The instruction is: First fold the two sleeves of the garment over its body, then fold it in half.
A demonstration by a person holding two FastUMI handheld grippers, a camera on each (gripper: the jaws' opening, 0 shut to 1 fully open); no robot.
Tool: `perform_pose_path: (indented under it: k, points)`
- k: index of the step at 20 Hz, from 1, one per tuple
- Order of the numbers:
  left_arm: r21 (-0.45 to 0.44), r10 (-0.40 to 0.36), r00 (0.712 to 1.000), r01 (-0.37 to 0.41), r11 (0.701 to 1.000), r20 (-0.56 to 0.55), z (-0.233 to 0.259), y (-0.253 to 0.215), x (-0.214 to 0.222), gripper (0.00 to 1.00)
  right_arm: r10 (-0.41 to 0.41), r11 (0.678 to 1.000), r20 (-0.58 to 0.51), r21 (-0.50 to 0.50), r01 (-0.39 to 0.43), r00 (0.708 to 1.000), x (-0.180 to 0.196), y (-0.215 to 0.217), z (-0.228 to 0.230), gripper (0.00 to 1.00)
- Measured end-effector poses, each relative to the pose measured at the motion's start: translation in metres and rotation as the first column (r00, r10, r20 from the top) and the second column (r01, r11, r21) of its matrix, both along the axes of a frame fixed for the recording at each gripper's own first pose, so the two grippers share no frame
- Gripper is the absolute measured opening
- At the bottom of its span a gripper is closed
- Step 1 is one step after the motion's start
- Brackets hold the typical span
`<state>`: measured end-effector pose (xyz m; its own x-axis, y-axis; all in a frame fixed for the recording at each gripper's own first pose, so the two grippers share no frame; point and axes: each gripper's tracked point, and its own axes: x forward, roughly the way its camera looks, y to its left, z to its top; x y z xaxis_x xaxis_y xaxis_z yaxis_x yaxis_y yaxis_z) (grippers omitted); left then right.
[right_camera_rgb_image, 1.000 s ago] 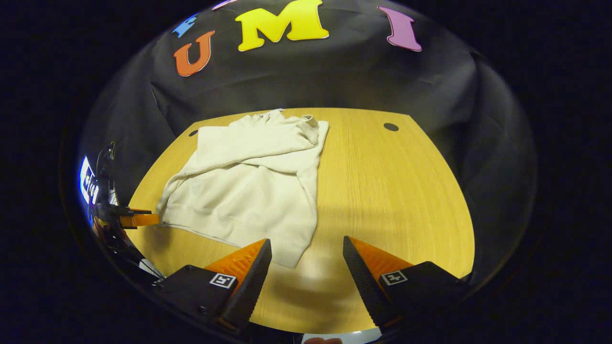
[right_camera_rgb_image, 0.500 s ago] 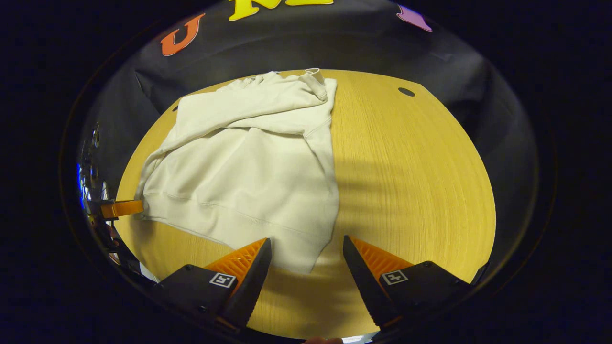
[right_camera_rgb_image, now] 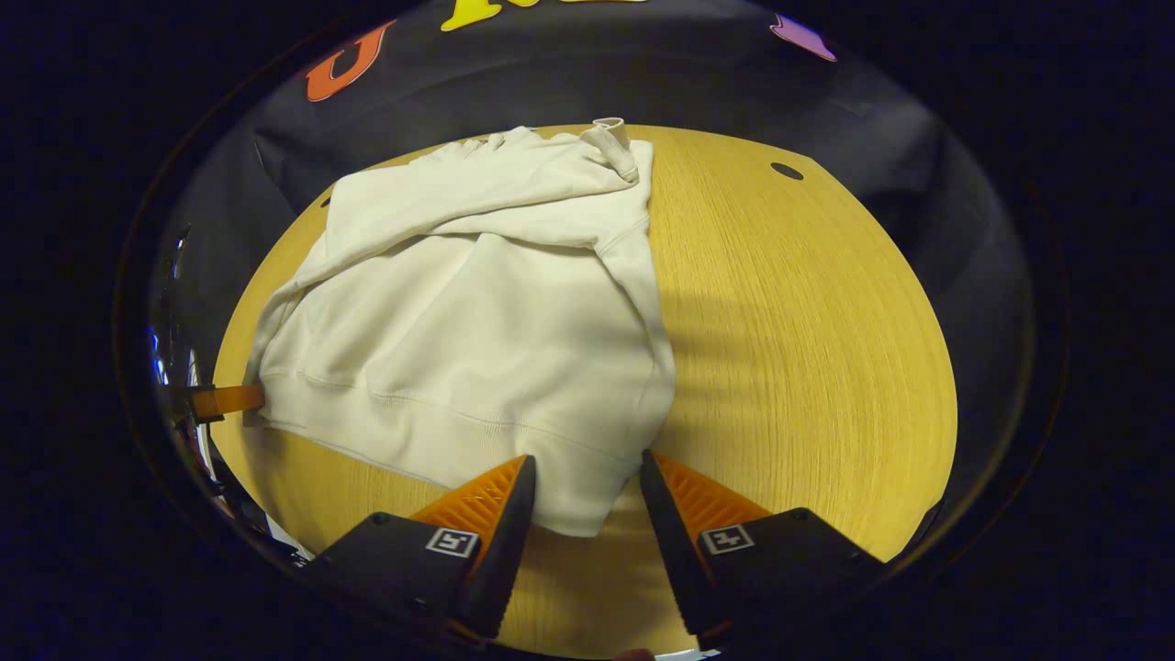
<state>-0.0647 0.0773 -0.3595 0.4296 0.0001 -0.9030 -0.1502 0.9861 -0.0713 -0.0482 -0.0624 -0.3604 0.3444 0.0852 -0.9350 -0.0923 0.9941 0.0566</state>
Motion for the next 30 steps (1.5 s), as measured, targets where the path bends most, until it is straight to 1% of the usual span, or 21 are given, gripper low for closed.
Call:
perform_pose_path:
  k: [1,2,3,4,5,6,7,9,11,12,13,14,16,17,20,21,24,26,27,29,30]
  points:
    - [-0.009,0.005,1.0,-0.005,1.0,0.007,0.002,-0.002,0.001,0.32,0.009,1.0,0.005,0.01,-0.009,1.0,0.001,0.003,0.001,0.6]
    - [-0.02,0.015,1.0,-0.015,1.0,0.016,0.004,-0.003,0.003,0.29,0.014,0.999,0.0,0.031,-0.014,1.0,0.002,0.007,0.001,0.54]
    - [-0.035,0.019,1.0,-0.018,0.999,0.023,0.006,-0.004,0.006,0.23,0.006,0.999,-0.006,0.034,-0.006,1.0,0.002,0.007,0.001,0.38]
    - [-0.062,0.016,0.999,-0.014,0.998,0.031,0.009,-0.008,0.009,0.19,0.004,0.999,-0.012,0.041,-0.003,1.0,0.002,0.008,0.0,0.28]
    - [-0.086,0.016,0.999,-0.012,0.996,0.037,0.012,-0.011,0.011,0.13,-0.012,0.998,-0.017,0.067,0.013,1.0,0.003,0.01,0.001,0.3]
    - [-0.105,0.011,0.999,-0.006,0.995,0.041,0.016,-0.013,0.014,0.1,-0.037,0.995,-0.019,0.091,0.039,0.999,0.004,0.012,0.001,0.16]
    - [-0.126,0.001,0.999,0.004,0.992,0.038,0.02,-0.017,0.016,0.07,-0.063,0.991,-0.034,0.117,0.067,0.997,0.003,0.01,0.001,0.14]
    - [-0.14,-0.005,0.999,0.012,0.99,0.047,0.032,-0.019,0.023,0.05,-0.117,0.977,-0.041,0.174,0.123,0.992,0.003,0.008,0.005,0.14]
    - [-0.145,-0.006,0.999,0.013,0.989,0.045,0.024,-0.006,0.019,0.04,-0.135,0.97,-0.021,0.199,0.137,0.991,0.004,0.005,0.01,0.14]
    - [-0.145,-0.004,0.999,0.01,0.989,0.046,0.022,-0.007,0.018,0.04,-0.159,0.967,-0.01,0.202,0.157,0.987,0.005,0.001,0.015,0.14]
    - [-0.146,-0.002,0.999,0.01,0.989,0.051,0.032,-0.008,0.018,0.04,-0.166,0.963,-0.007,0.212,0.164,0.986,0.006,0.003,0.014,0.01]
    - [-0.148,-0.004,0.998,0.013,0.989,0.06,0.047,-0.013,0.014,0.04,-0.166,0.962,-0.001,0.218,0.163,0.986,0.006,0.001,0.018,0.01]
    - [-0.146,-0.02,0.996,0.033,0.989,0.09,0.061,-0.01,0.023,0.04,-0.173,0.958,0.026,0.237,0.162,0.985,0.012,0.001,0.029,0.01]
    - [-0.144,-0.029,0.994,0.044,0.989,0.108,0.068,-0.018,0.026,0.04,-0.174,0.956,0.048,0.248,0.157,0.984,0.016,0.001,0.037,0.01]
    - [-0.142,-0.045,0.983,0.071,0.987,0.179,0.106,-0.031,0.036,0.04,-0.202,0.941,0.098,0.297,0.165,0.974,0.034,0.004,0.07,0.0]
    - [-0.142,-0.048,0.978,0.077,0.987,0.202,0.127,-0.034,0.045,0.04,-0.219,0.933,0.122,0.317,0.171,0.968,0.044,0.005,0.082,0.0]
    - [-0.153,-0.047,0.962,0.091,0.984,0.27,0.188,-0.048,0.076,0.04,-0.235,0.918,0.193,0.367,0.152,0.953,0.07,0.01,0.124,0.01]
    - [-0.168,-0.032,0.949,0.089,0.982,0.315,0.224,-0.052,0.098,0.04,-0.241,0.914,0.245,0.384,0.134,0.939,0.089,0.01,0.15,0.01]
    - [-0.189,-0.015,0.94,0.084,0.978,0.34,0.243,-0.055,0.11,0.04,-0.247,0.909,0.264,0.395,0.129,0.932,0.101,0.01,0.162,0.01]
    - [-0.229,0.017,0.924,0.077,0.97,0.382,0.264,-0.059,0.134,0.04,-0.265,0.9,0.292,0.417,0.127,0.919,0.128,0.01,0.184,0.01]
    - [-0.242,0.024,0.916,0.08,0.967,0.4,0.28,-0.063,0.153,0.04,-0.268,0.9,0.311,0.419,0.122,0.912,0.141,0.009,0.193,0.0]
